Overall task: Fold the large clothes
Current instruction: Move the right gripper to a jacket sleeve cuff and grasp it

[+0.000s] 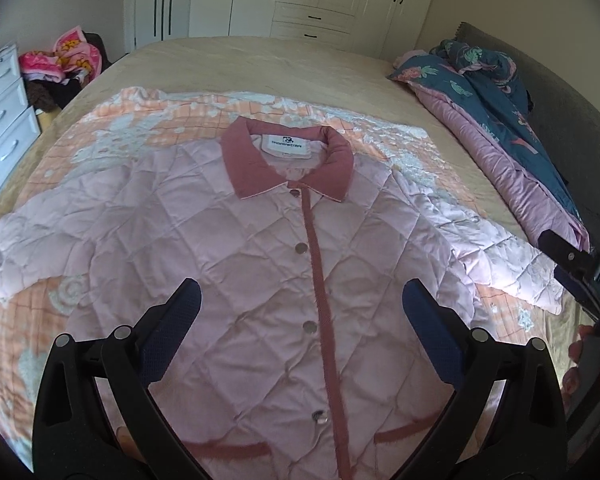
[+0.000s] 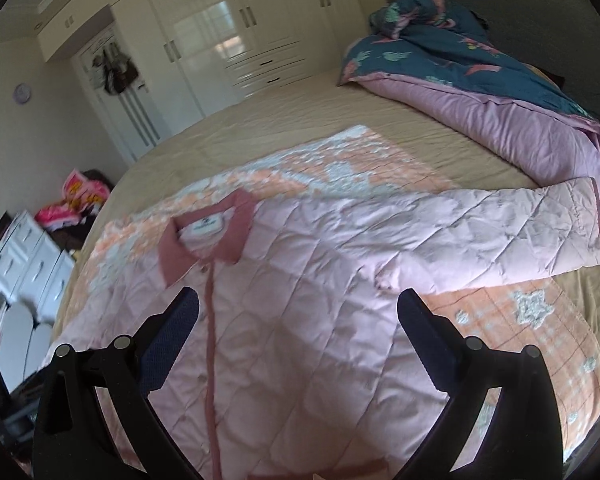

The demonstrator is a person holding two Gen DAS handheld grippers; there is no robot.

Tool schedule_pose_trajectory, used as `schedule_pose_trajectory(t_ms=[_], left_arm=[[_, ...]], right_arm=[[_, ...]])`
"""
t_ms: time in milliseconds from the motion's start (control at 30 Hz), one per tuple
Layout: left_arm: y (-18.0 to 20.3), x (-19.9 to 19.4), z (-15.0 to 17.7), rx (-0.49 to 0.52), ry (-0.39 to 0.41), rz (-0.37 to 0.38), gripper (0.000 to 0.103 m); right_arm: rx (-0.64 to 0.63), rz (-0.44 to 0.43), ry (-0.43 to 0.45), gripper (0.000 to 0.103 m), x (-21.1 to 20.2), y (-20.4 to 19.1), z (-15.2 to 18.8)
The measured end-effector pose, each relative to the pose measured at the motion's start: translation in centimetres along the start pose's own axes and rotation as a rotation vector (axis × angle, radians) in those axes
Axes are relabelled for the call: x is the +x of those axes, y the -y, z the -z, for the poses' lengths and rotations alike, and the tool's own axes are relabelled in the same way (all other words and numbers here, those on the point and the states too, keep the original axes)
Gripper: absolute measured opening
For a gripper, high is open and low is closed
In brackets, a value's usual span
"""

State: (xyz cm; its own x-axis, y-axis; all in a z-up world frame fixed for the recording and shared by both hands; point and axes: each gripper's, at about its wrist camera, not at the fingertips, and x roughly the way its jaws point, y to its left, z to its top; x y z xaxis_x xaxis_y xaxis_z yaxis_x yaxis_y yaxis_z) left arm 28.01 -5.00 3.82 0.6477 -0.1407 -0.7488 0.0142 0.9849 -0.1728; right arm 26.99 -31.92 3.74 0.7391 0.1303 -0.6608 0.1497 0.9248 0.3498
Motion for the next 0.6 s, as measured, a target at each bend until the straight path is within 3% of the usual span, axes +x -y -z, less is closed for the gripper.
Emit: schedule_pose_trajectory(t_ms=[367, 600], left_arm=[[3.5, 6.3, -2.8, 0.035, -0.037, -0.024, 0.095], [5.3, 10.0, -3.7, 0.047, -0.071, -0.032, 0.095]], right_arm=[[0.135, 0.164, 0.050, 0.099, 3.6, 8.3, -3.1], [0.300, 0.270, 0.035, 0.099, 5.2, 16.5, -2.9]])
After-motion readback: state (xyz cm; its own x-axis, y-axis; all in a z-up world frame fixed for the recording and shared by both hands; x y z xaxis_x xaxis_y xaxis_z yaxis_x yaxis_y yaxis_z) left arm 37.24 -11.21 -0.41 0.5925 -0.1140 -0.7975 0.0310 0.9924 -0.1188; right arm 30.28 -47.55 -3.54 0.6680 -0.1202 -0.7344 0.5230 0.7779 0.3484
